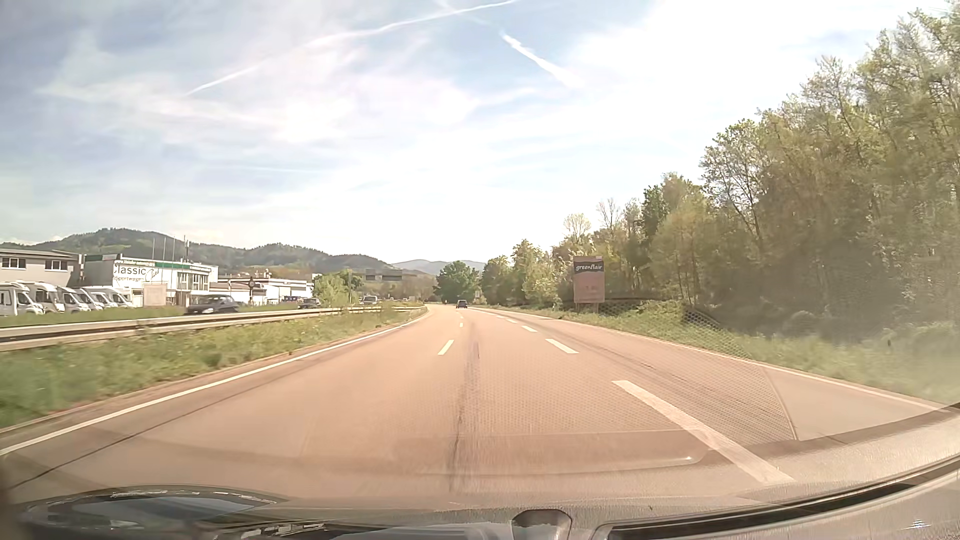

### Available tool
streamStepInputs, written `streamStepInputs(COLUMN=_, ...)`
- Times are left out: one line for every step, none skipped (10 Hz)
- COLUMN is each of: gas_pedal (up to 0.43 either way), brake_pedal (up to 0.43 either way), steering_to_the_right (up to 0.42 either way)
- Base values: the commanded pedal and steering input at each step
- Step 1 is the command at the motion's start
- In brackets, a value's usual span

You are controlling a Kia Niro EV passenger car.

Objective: Follow the waypoints while adhering to traffic rules and regulations

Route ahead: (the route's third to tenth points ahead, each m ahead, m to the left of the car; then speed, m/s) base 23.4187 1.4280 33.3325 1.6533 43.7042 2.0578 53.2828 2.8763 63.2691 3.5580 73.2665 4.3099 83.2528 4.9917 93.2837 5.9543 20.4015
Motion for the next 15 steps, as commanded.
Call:
streamStepInputs(gas_pedal=0.169, brake_pedal=0.0, steering_to_the_right=-0.004)
streamStepInputs(gas_pedal=0.169, brake_pedal=0.0, steering_to_the_right=-0.005)
streamStepInputs(gas_pedal=0.169, brake_pedal=0.0, steering_to_the_right=-0.006)
streamStepInputs(gas_pedal=0.169, brake_pedal=0.0, steering_to_the_right=-0.006)
streamStepInputs(gas_pedal=0.169, brake_pedal=0.0, steering_to_the_right=-0.006)
streamStepInputs(gas_pedal=0.169, brake_pedal=0.0, steering_to_the_right=-0.006)
streamStepInputs(gas_pedal=0.169, brake_pedal=0.0, steering_to_the_right=-0.006)
streamStepInputs(gas_pedal=0.169, brake_pedal=0.0, steering_to_the_right=-0.006)
streamStepInputs(gas_pedal=0.169, brake_pedal=0.0, steering_to_the_right=-0.007)
streamStepInputs(gas_pedal=0.169, brake_pedal=0.0, steering_to_the_right=-0.007)
streamStepInputs(gas_pedal=0.169, brake_pedal=0.0, steering_to_the_right=-0.007)
streamStepInputs(gas_pedal=0.169, brake_pedal=0.0, steering_to_the_right=-0.007)
streamStepInputs(gas_pedal=0.169, brake_pedal=0.0, steering_to_the_right=-0.008)
streamStepInputs(gas_pedal=0.169, brake_pedal=0.0, steering_to_the_right=-0.007)
streamStepInputs(gas_pedal=0.169, brake_pedal=0.0, steering_to_the_right=-0.007)
